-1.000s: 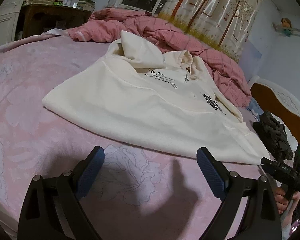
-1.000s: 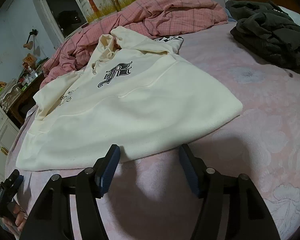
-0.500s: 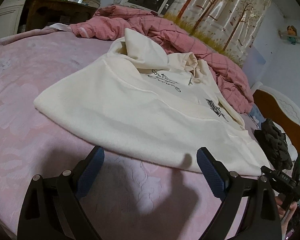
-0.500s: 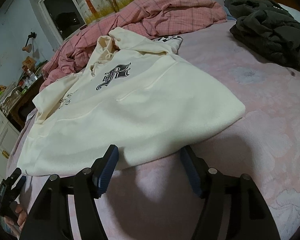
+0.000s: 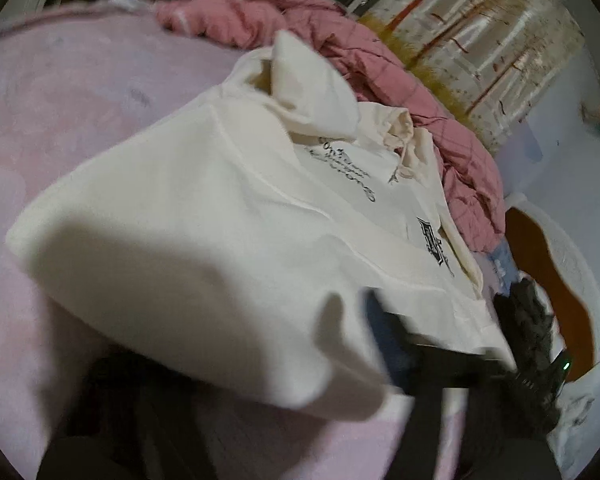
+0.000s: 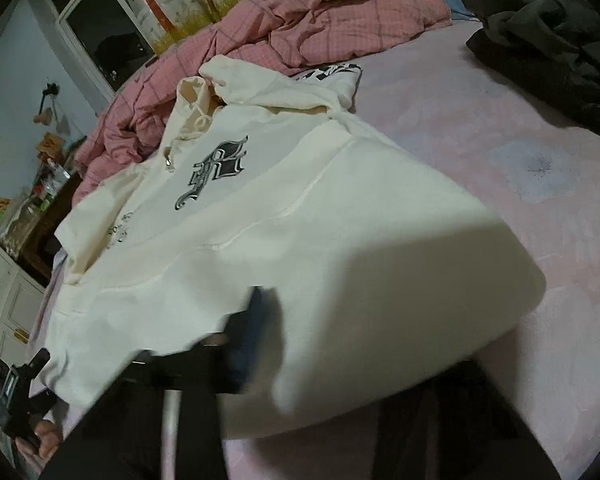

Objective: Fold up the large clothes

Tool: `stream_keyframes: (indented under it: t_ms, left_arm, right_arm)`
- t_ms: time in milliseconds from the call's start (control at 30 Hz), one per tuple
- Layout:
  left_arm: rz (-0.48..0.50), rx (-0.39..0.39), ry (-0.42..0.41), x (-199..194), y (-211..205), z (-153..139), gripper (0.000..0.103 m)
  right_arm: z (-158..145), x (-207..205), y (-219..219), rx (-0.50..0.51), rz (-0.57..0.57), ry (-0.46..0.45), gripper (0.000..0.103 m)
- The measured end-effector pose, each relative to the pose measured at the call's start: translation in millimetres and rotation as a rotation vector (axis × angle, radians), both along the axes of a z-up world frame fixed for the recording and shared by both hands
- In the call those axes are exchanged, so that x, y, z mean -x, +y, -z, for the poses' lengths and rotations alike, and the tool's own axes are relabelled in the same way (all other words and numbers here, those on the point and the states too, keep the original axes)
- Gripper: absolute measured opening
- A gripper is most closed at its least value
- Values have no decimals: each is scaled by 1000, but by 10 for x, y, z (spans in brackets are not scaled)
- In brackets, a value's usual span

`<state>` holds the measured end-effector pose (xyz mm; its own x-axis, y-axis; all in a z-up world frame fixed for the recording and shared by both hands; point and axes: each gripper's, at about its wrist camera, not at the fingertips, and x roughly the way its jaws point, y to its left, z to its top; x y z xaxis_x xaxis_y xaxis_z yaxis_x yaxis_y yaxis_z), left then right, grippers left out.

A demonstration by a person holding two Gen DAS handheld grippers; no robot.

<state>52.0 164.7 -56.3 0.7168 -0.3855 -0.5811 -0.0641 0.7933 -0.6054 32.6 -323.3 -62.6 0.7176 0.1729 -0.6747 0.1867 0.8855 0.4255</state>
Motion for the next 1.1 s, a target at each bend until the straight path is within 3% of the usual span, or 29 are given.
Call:
stream_keyframes:
  t_ms: [33,100,200,333,433,600,700,833,900,967,1100]
  left_arm:
    - [15,57,27,-48,43,62,5]
    - [26,121,49,-47,111,110,3]
    - [50,-16,-52,149,25,-152,3]
    - [56,-145,-213,568,-140,-594,3]
    - [43,-173,-283,922,-156,-798,3]
    - [44,-190,-290,1543,-111,-764,3]
    - [46,-222,-245,1769,-152,-579,4]
    - [31,-264,-159,1681,-209,-215,4]
    - [28,-277,-169,1702,-224,-191,4]
    - [28,-303,-199,1750,-251,-236,5]
    - [0,-353,-160,1687,-264,-191,17]
  right_arm:
    - [0,-19,-21,-19,-10,-5,8]
    - [4,9,-65,-76,-38,-30,4]
    - [-205,258,-74,-51,-14,-208,3]
    - [-459,551,74,58,6,-313,3]
    - [-654,884,65,31,11,-382,3]
    - [-850,1602,81,61,24,-471,3]
    - [-736,1965,138,105,16,-436,3]
    - [-370,1998,188,165,24,-308,3]
    - [-242,1931,260,210,59,-237,3]
    - [-247,1966,262,199,62,-247,4]
    - [-217,1903,160,168,70,-207,4]
